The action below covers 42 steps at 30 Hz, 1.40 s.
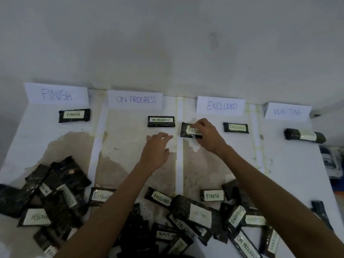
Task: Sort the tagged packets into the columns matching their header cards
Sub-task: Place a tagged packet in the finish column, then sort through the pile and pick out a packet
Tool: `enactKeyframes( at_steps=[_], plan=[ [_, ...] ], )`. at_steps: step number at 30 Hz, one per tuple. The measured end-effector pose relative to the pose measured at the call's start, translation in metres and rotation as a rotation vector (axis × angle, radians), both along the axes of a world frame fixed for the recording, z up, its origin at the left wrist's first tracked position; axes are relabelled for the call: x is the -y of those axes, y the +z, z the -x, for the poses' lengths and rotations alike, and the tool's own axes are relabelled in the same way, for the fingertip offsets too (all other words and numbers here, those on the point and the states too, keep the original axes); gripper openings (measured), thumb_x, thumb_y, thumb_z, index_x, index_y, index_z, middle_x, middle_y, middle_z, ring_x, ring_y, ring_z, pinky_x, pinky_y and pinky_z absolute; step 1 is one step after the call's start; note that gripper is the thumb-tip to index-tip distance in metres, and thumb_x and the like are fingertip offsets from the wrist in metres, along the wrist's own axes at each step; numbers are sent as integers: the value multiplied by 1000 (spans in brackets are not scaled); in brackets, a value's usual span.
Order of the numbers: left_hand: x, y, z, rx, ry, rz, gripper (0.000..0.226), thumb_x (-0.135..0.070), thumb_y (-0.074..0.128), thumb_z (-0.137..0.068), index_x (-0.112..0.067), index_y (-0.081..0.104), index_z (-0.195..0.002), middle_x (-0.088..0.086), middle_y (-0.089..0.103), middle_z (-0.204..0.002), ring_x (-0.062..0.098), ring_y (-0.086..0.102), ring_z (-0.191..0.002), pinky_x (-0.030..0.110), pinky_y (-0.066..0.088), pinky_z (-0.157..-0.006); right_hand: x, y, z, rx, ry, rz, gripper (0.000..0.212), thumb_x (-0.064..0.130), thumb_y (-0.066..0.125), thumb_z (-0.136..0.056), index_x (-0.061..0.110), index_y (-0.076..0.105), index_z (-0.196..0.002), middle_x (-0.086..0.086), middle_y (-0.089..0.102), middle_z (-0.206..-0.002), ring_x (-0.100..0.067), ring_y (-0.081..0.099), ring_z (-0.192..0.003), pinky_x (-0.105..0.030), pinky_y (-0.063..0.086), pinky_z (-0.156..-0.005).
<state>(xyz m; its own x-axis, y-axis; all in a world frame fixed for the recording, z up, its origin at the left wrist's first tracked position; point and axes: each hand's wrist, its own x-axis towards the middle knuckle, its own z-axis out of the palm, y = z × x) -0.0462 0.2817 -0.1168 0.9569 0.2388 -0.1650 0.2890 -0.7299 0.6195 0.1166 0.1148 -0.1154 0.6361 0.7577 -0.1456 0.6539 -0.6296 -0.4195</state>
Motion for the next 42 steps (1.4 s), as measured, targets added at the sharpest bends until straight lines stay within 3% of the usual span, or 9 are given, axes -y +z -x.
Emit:
enactKeyframes(
  at_steps=[10, 13, 16, 22, 28, 30, 33, 38, 42],
  plan=[
    [46, -20, -66, -84, -147, -73, 51, -2, 49, -83, -13, 48, -132, 10, 49, -132, 30, 46, -116, 42, 42, -92, 14, -31, -54, -92, -5, 16, 47, -15, 64, -70, -3, 60, -116, -26, 50, -117, -42, 54, -103, -39, 46, -93],
    [52, -23, -63, -82, -158, -78, 49, -3, 48, -83, -12, 49, -131, 10, 50, -131, 30, 47, -114, 41, 43, -89, 24, -32, -51, -107, 19, -33, 56, -12, 66, -70, -2, 55, -124, -25, 48, -125, -41, 53, -109, -43, 46, -97],
    [59, -21, -52, -25, -146, -63, 47, -5, 50, -82, -11, 51, -129, 11, 52, -129, 30, 50, -111, 42, 45, -87, 37, -24, -34, -99, 24, -41, 61, -4, 72, -70, 3, 53, -127, -23, 45, -132, -39, 50, -116, -47, 44, -99],
    [77, -20, -1, 8, -145, -65, 43, -8, 55, -81, -12, 55, -124, 10, 56, -124, 30, 54, -107, 44, 48, -87, 87, 5, 54, -236, 94, 62, 44, 11, 68, -78, 16, 57, -120, -8, 52, -127, -25, 48, -117, -34, 39, -101],
    [94, -21, 51, -61, -114, -52, 44, -12, 56, -84, -12, 52, -128, 9, 53, -129, 29, 50, -115, 43, 47, -94, 138, -4, 121, 15, 281, 439, 60, 27, 80, -63, 20, 55, -117, -7, 51, -114, -27, 51, -98, -39, 46, -80],
    [96, -19, 61, -86, -100, -59, 45, -13, 55, -84, -12, 51, -129, 10, 52, -131, 29, 48, -119, 43, 45, -96, 149, -12, 126, 102, 268, 440, 64, 21, 88, -44, 18, 63, -103, -8, 59, -99, -26, 58, -80, -36, 50, -64],
    [97, -18, 73, -99, -68, -72, 46, -13, 54, -84, -12, 50, -130, 10, 51, -131, 29, 47, -119, 44, 43, -99, 152, -12, 123, 158, 271, 371, 65, 20, 89, -35, 14, 68, -96, -8, 64, -88, -27, 61, -70, -33, 51, -56],
    [92, -7, 90, -39, -28, -94, 45, -7, 56, -81, -5, 53, -126, 16, 55, -126, 34, 53, -113, 47, 47, -93, 138, 6, 119, 82, 145, 280, 57, 17, 80, -61, 7, 62, -114, -16, 62, -102, -36, 59, -87, -42, 50, -70],
    [70, 8, 108, -13, 54, -141, 51, -15, 54, -82, -9, 47, -131, 14, 45, -139, 32, 42, -127, 44, 39, -102, 98, 23, 127, 48, 142, 147, 52, 21, 70, -74, 10, 57, -123, -13, 60, -108, -32, 55, -93, -42, 48, -76]
  ],
)
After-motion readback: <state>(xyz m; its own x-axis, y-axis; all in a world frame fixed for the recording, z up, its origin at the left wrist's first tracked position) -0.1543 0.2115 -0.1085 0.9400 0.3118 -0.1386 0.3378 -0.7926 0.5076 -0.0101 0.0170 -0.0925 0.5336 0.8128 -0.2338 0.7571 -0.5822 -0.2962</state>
